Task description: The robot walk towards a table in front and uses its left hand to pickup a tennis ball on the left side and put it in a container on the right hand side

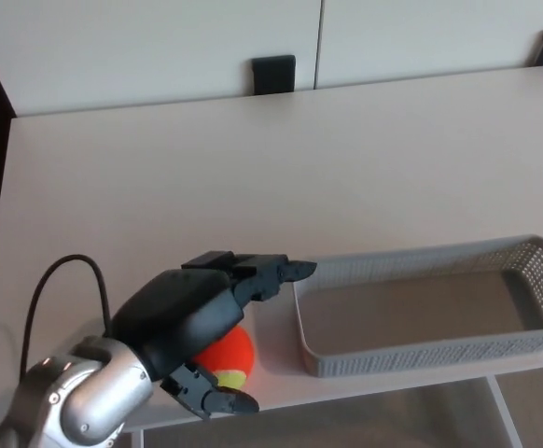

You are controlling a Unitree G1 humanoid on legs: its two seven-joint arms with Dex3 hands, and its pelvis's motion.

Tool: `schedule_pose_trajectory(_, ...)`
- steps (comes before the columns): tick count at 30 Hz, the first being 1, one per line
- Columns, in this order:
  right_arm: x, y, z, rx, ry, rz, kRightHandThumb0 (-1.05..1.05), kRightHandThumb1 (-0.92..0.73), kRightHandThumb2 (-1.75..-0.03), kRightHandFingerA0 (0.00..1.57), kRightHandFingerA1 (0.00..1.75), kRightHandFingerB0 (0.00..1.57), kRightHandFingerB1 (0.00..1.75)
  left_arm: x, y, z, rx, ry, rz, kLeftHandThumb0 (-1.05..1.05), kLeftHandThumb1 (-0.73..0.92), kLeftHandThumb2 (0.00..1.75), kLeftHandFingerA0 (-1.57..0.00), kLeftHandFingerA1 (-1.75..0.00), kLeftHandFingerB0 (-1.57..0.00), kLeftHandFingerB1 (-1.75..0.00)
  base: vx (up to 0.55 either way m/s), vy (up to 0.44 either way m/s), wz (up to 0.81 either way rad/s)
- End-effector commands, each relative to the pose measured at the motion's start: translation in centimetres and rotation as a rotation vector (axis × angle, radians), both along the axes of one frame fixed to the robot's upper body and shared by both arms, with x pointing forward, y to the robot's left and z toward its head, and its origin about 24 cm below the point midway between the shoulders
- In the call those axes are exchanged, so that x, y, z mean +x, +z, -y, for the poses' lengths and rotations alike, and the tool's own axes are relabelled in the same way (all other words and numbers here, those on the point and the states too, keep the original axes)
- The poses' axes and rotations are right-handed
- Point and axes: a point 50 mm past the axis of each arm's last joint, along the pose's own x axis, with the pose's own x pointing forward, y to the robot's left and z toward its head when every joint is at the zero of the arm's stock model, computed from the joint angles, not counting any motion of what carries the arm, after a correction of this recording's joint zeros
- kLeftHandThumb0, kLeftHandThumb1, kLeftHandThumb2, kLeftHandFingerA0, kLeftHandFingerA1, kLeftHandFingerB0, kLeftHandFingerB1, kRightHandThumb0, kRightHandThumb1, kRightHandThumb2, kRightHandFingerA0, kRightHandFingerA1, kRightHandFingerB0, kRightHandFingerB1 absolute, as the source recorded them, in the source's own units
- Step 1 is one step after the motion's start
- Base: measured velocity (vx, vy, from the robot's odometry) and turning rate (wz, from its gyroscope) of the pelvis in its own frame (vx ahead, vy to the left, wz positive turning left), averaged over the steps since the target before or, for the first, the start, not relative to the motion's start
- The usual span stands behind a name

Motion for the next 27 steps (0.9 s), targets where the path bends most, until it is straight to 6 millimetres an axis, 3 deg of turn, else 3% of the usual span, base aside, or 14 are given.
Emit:
schedule_pose_trajectory(1,0.2,0.5,1.2,-0.038,0.011,-0.086,-0.31,-0.66,-0.59,0.48,0.42,0.33,0.36,0.6,-1.3,-0.9,0.373,0.036,0.208,-0.17,0.34,0.58,-0.07,-0.19,-0.11,-0.33,0.0,0.0,0.0)
schedule_pose_trajectory(2,0.2,0.5,1.2,-0.038,0.012,-0.088,-0.31,-0.66,-0.59,0.48,0.42,0.33,0.36,0.6,-1.3,-0.9,0.379,0.037,0.214,-0.17,0.34,0.58,-0.07,-0.19,-0.11,-0.33,0.0,0.0,0.0)
schedule_pose_trajectory(3,0.2,0.5,1.2,-0.042,0.014,-0.093,-0.31,-0.66,-0.59,0.47,0.42,0.33,0.35,0.6,-1.4,-0.9,0.398,0.037,0.237,-0.15,0.39,0.51,-0.1,-0.29,-0.24,-0.3,0.0,0.0,0.0)
schedule_pose_trajectory(5,0.3,0.4,1.2,-0.048,0.019,-0.099,-0.31,-0.65,-0.59,0.47,0.42,0.33,0.36,0.7,-1.6,-1.0,0.441,0.038,0.282,-0.08,0.39,0.51,-0.12,-0.29,-0.25,-0.3,0.0,0.0,0.0)
schedule_pose_trajectory(20,0.9,0.4,1.2,-0.039,0.016,-0.095,-0.3,-0.65,-0.59,0.48,0.42,0.33,0.36,-0.1,-1.0,-1.2,0.503,0.036,0.37,-0.25,0.36,0.53,-0.15,-0.33,-0.24,-0.32,0.0,0.0,0.0)
schedule_pose_trajectory(21,0.7,0.5,1.1,-0.045,0.027,-0.101,-0.32,-0.66,-0.59,0.48,0.42,0.33,0.36,-0.6,-0.8,-1.3,0.497,0.031,0.384,-0.19,0.21,0.79,-0.09,-0.53,-0.08,-0.49,0.0,0.0,0.0)
schedule_pose_trajectory(25,0.7,0.5,1.0,-0.039,0.028,-0.099,-0.32,-0.66,-0.59,0.47,0.42,0.33,0.36,-1.0,-0.7,-1.4,0.488,0.033,0.395,-0.19,0.21,0.79,-0.09,-0.53,-0.08,-0.49,0.0,0.0,0.0)
schedule_pose_trajectory(26,0.7,0.5,1.0,-0.039,0.029,-0.101,-0.31,-0.66,-0.59,0.46,0.42,0.33,0.36,-1.1,-0.6,-1.4,0.487,0.035,0.397,-0.32,0.33,0.54,-0.15,-0.36,-0.24,-0.33,0.0,0.0,0.0)
schedule_pose_trajectory(27,0.8,0.6,1.0,-0.04,0.03,-0.102,-0.31,-0.66,-0.59,0.46,0.42,0.33,0.36,-1.2,-0.5,-1.5,0.487,0.038,0.4,-0.32,0.33,0.54,-0.15,-0.36,-0.24,-0.33,0.0,0.0,0.0)
